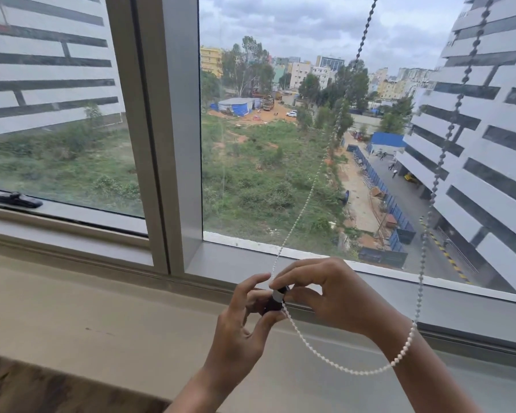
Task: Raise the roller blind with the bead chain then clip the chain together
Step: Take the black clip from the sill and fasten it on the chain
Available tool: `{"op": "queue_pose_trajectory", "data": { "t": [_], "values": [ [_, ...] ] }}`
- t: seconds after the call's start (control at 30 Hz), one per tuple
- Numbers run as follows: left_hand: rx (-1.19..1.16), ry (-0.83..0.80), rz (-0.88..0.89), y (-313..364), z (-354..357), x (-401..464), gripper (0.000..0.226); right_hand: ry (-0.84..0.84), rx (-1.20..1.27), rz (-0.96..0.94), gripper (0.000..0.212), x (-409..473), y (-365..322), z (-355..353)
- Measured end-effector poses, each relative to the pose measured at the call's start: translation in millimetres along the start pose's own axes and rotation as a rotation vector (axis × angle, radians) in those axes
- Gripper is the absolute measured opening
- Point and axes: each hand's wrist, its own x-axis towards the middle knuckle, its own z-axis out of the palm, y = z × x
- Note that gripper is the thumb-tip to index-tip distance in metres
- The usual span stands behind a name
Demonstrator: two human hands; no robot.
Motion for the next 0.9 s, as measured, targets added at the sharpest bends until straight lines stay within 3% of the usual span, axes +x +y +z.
{"op": "queue_pose_trajectory", "data": {
  "t": [0.53, 0.9],
  "values": [
    [0.037, -0.014, -0.061, 6.5, -5.3, -8.9, 0.069, -0.013, -0.021, -0.053, 0.016, -1.4, -9.5, 2.3],
    [0.114, 0.105, -0.116, 14.6, -2.1, -15.3, 0.079, 0.273, -0.123, 0.005, 0.020, -9.0, -15.0, 45.7]
  ]
}}
